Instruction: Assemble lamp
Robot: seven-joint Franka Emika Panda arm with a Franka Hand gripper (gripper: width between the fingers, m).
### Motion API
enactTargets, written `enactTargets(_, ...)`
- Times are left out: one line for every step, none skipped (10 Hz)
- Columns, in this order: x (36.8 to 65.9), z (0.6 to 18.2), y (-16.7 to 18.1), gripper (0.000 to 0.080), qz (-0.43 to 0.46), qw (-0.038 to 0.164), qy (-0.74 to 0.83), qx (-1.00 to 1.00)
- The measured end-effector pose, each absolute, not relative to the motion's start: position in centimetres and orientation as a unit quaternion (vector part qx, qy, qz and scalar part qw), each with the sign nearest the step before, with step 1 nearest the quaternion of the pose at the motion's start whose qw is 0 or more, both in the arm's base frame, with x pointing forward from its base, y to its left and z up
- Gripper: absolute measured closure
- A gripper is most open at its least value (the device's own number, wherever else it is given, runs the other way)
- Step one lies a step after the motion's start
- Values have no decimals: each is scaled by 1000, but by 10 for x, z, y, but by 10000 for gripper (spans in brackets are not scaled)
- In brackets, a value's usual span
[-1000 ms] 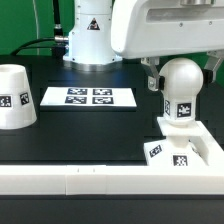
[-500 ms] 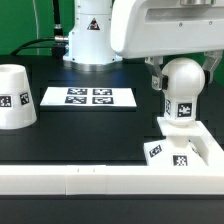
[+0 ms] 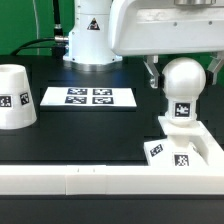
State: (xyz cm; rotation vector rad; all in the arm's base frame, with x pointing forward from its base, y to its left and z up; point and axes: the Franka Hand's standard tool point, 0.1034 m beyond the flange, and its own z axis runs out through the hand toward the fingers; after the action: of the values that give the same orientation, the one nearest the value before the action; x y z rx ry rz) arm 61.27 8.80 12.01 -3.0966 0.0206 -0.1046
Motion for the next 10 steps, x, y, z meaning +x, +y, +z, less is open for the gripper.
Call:
enactTargets(613, 120, 87, 220, -32, 27, 50, -998)
enactTargets(613, 119, 86, 220, -30, 31, 96, -994)
enactTargets(613, 119, 86, 220, -28, 34, 130, -991)
enactTargets(613, 119, 85, 220, -26, 36, 178, -983)
enactTargets(613, 118, 84, 220, -25, 39, 195, -980)
enactTargets(613, 118, 84, 220, -23, 42, 234, -971)
enactTargets(613, 118, 85, 220, -20, 45, 273, -961)
enactTargets(613, 118, 85, 220, -18, 46, 316, -948)
enactTargets(612, 118, 86, 220, -13, 51, 364, -930)
enactTargets(612, 118, 86, 220, -9, 57, 407, -912)
